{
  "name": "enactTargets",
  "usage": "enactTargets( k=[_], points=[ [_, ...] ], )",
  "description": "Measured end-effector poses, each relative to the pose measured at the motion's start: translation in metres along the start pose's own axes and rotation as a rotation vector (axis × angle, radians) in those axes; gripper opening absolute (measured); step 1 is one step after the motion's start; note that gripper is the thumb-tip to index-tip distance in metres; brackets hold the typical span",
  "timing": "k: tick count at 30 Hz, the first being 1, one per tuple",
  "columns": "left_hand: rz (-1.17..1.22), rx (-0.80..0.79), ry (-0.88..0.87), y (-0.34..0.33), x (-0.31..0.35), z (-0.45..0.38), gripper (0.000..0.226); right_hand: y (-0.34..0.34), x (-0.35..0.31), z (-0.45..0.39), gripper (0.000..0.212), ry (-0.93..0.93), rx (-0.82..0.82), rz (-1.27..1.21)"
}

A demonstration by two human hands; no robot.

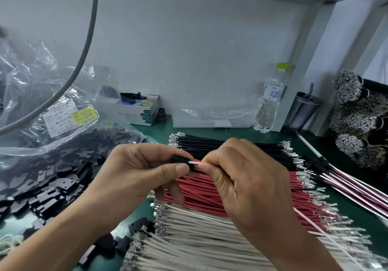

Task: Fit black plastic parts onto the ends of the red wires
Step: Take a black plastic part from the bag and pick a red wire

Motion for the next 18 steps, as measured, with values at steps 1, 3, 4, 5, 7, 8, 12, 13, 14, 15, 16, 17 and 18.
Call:
enactTargets(
  k=[1,3,4,5,7,8,12,13,14,15,16,17,18],
  points=[
    [0.01,0.007,-0.006,0.001,0.0,0.0,0.025,0.002,-0.001,-0.001,0.027,0.007,0.011,0.007],
    [0.035,0.02,-0.015,0.003,0.0,-0.001,0.026,0.005,0.0,-0.003,0.025,-0.021,-0.034,-0.006],
    [0.06,0.041,-0.013,0.006,-0.001,-0.001,0.029,0.005,0.002,-0.003,0.022,-0.069,-0.093,-0.009],
    [0.085,0.076,-0.01,0.01,-0.001,-0.001,0.038,0.004,0.005,-0.003,0.021,-0.134,-0.166,-0.011],
    [0.119,0.154,0.0,0.021,-0.001,-0.002,0.061,0.005,0.013,-0.004,0.019,-0.235,-0.263,-0.052],
    [0.122,0.168,-0.007,0.026,0.0,-0.004,0.065,0.011,0.015,-0.007,0.019,-0.243,-0.238,-0.082],
    [-0.076,0.082,-0.039,0.047,-0.007,-0.007,0.057,0.078,0.041,-0.046,0.017,-0.241,0.089,-0.161],
    [-0.237,0.086,-0.044,0.057,-0.013,-0.007,0.056,0.1,0.058,-0.056,0.017,-0.267,0.163,-0.115],
    [-0.41,0.084,-0.047,0.068,-0.018,-0.006,0.056,0.119,0.08,-0.063,0.016,-0.31,0.208,-0.045],
    [-0.556,0.067,-0.063,0.08,-0.026,-0.005,0.056,0.133,0.108,-0.065,0.013,-0.367,0.206,0.04],
    [-0.695,0.017,-0.088,0.092,-0.036,-0.004,0.055,0.142,0.138,-0.062,0.011,-0.426,0.167,0.155],
    [-0.839,-0.052,-0.081,0.104,-0.05,-0.003,0.055,0.146,0.166,-0.053,0.009,-0.484,0.1,0.299],
    [-0.984,-0.114,-0.06,0.117,-0.065,-0.003,0.053,0.145,0.194,-0.04,0.01,-0.537,0.017,0.438]
  ],
)
Point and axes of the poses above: each hand's wrist, its own z-axis away from the middle knuckle, its own y-axis out of the back of the hand, x = y × z, the point moved 6 cm from there along -z, towards the middle knuckle, and after that the axes turned 14 degrees about -y, right-handed, at the moved point
